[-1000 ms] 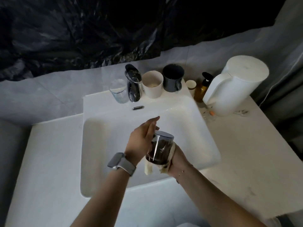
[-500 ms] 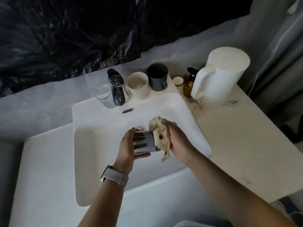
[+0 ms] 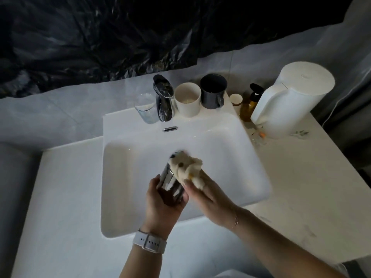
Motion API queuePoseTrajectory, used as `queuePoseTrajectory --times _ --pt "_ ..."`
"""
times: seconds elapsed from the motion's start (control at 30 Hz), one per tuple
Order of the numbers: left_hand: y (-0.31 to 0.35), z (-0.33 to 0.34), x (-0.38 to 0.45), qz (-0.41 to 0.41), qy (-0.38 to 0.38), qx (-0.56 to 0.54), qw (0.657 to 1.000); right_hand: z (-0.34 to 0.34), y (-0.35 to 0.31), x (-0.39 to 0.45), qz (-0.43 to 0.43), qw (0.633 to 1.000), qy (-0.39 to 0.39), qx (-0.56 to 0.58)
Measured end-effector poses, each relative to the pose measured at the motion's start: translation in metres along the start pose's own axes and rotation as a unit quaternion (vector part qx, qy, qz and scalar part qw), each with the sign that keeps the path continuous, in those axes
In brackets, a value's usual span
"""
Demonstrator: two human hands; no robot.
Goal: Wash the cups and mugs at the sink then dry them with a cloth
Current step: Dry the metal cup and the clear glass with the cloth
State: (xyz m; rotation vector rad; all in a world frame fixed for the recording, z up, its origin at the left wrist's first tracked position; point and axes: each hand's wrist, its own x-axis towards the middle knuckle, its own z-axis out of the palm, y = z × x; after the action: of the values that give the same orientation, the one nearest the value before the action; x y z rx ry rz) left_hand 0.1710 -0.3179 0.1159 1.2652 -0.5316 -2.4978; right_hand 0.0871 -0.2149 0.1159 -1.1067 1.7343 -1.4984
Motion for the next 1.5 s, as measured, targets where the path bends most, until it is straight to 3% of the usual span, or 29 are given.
queuePoseTrajectory --times 0.13,0.27,0.33,0.4,0.53,0.6,0.7,0.8,1.1,1.17,1.23,1.37,1.43,1.5 --pt "0.000 -0.007 0.001 0.026 0.034 -0.032 0.999 -0.011 0.006 0.017 0.112 0.993 0.011 -0.023" --pt "0.009 -0.012 0.007 0.048 0.034 -0.059 0.997 0.013 -0.008 -0.011 0.029 0.999 -0.032 -0.029" --pt "0.004 -0.013 0.008 0.040 0.020 -0.065 0.997 0.021 -0.018 0.000 -0.030 0.995 -0.040 -0.086" --pt "0.001 -0.015 0.010 0.028 0.047 -0.060 0.997 0.019 -0.018 0.014 -0.008 0.992 -0.033 -0.121" --pt "0.014 -0.018 0.007 0.051 0.071 -0.027 0.996 0.004 0.001 0.005 0.151 0.987 -0.029 -0.037" --pt "0.023 -0.013 0.006 0.071 0.063 -0.010 0.995 0.011 0.005 -0.008 0.166 0.986 -0.029 -0.001" --pt "0.033 -0.001 0.003 0.087 0.045 0.020 0.995 0.017 -0.009 -0.014 0.182 0.976 0.047 0.108" --pt "0.035 0.001 0.004 0.116 0.046 0.063 0.990 0.003 -0.017 -0.008 0.169 0.970 0.133 0.112" --pt "0.012 0.024 -0.014 0.198 0.054 0.207 0.957 -0.003 -0.054 0.036 0.027 0.998 0.054 -0.020" --pt "0.008 0.028 -0.017 0.258 0.076 0.206 0.941 -0.005 -0.050 0.047 0.074 0.995 0.068 0.001" --pt "0.006 0.029 -0.014 0.351 0.087 0.229 0.904 0.000 -0.048 0.057 0.151 0.980 0.089 0.092" --pt "0.011 0.014 -0.006 0.522 0.052 0.354 0.775 0.011 -0.037 0.070 0.351 0.882 0.161 0.272" --pt "0.017 0.008 0.001 0.558 0.032 0.409 0.721 0.017 -0.032 0.070 0.377 0.859 0.166 0.306" --pt "0.023 0.010 0.004 0.539 0.033 0.397 0.742 0.021 -0.037 0.071 0.346 0.866 0.194 0.305"
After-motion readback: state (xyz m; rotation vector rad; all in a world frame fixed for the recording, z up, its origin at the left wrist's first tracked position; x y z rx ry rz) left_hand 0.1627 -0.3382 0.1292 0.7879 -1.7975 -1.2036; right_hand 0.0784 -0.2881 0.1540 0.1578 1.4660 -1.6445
